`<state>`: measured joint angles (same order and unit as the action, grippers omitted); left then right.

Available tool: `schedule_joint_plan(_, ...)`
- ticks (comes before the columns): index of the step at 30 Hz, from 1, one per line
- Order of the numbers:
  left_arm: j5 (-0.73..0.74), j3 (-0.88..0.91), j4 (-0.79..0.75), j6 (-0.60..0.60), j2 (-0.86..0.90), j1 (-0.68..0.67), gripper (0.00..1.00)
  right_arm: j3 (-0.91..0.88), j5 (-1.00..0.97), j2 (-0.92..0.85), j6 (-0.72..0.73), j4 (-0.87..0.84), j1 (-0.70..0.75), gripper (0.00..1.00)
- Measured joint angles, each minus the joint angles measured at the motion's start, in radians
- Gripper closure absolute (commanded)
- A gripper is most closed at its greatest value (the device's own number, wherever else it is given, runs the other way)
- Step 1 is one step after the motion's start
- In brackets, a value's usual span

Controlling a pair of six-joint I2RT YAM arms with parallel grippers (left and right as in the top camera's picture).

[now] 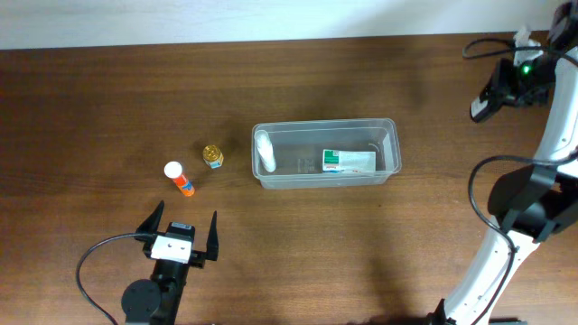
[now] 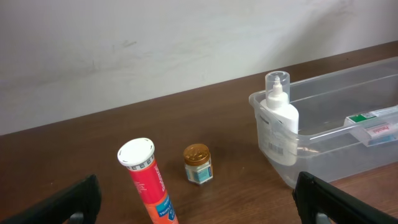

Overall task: Pack container
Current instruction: 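Place the brown bottle into the container and release it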

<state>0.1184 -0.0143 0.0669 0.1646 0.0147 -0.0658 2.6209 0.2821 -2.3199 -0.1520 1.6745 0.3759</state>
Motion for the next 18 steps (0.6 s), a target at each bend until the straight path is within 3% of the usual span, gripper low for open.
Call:
schedule_joint_plan(5, 0.000, 0.000, 0.000, 0.000, 0.000, 0.000, 0.01, 0.092, 0.022, 0.047, 0.040, 0.018, -0.109, 0.71)
schedule_joint_plan(18, 0.000, 0.000, 0.000, 0.000, 0.000, 0.000, 0.00, 0.016, -0.003, 0.132, 0.168, 0.018, -0.574, 0.67)
